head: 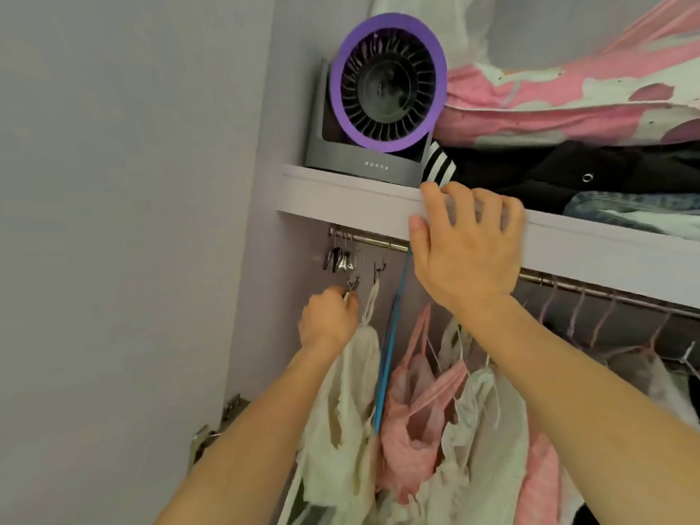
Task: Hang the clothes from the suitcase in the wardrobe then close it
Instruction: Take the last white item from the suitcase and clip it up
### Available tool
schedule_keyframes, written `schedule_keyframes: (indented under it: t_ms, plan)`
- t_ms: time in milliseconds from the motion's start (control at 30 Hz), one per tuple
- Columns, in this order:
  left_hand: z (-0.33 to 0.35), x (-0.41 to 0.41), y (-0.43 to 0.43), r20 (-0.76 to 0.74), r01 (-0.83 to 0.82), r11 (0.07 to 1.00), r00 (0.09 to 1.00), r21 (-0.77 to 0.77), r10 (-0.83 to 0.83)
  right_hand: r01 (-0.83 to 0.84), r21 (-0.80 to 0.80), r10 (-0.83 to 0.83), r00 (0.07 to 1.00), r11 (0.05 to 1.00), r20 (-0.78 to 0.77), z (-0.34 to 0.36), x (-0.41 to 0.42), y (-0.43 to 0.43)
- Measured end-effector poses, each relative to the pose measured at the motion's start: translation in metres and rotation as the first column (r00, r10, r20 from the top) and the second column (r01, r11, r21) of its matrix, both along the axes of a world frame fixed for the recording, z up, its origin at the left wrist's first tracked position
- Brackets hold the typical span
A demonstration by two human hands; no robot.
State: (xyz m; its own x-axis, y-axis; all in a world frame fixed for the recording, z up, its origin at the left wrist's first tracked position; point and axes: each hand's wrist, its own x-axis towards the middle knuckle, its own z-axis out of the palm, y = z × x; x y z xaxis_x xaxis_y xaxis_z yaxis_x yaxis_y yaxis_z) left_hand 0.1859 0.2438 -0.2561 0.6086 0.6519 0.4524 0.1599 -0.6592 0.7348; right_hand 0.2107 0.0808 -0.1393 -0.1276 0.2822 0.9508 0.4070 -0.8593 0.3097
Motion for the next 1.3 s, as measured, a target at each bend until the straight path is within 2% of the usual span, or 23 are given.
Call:
schedule_keyframes:
  t_ms: [200,333,400,467,600,667,867,1000,1167,1233,1300]
  plan:
    - [0.009,0.058,0.013,0.143,-0.079,0.990,0.988,0.121,0.061,0.020,0.045,-0.024,0.995,0.999,0.101,-0.004,0.013,0.006]
    - [0.012,0.076,0.010,0.348,-0.131,0.987,0.933,0.091,0.092,0.006,0.066,-0.015,0.991,0.998,0.134,-0.003,0.016,0.007]
    - [0.012,0.080,0.006,0.389,-0.155,0.985,0.914,0.078,0.113,-0.015,0.066,0.006,0.991,0.998,0.133,-0.003,0.016,0.007]
    - [0.017,0.088,0.005,0.310,-0.170,0.981,0.941,0.090,0.134,-0.011,0.052,0.005,0.992,0.999,0.125,-0.004,0.015,0.007]
    - [0.030,0.098,0.012,0.040,-0.174,0.982,0.984,0.070,0.172,-0.004,0.020,0.002,0.997,1.000,0.075,-0.003,0.013,0.004]
    - [0.025,0.096,0.014,-0.111,-0.126,0.989,0.985,0.071,0.133,0.001,0.019,-0.002,0.998,1.000,0.059,-0.004,0.014,0.004]
    - [-0.021,0.062,0.022,-0.387,-0.095,0.995,0.917,0.015,0.093,-0.002,-0.012,0.002,1.000,1.000,-0.019,-0.004,0.007,0.004]
    - [-0.037,0.023,0.018,-0.548,-0.038,0.999,0.836,0.006,0.035,-0.011,-0.120,-0.015,0.977,0.993,-0.214,0.001,-0.007,0.000]
    - [0.006,-0.048,0.000,-0.583,0.052,0.997,0.813,0.050,-0.013,-0.017,-0.224,-0.094,0.874,0.975,-0.477,0.014,-0.038,-0.011]
    - [0.029,-0.080,-0.008,-0.582,0.080,0.994,0.813,0.070,-0.024,-0.038,-0.306,-0.156,0.798,0.951,-0.582,0.020,-0.052,-0.016]
    - [0.056,-0.124,-0.021,-0.586,0.113,0.990,0.809,0.082,-0.044,-0.086,-0.381,-0.236,0.653,0.921,-0.719,0.039,-0.072,-0.026]
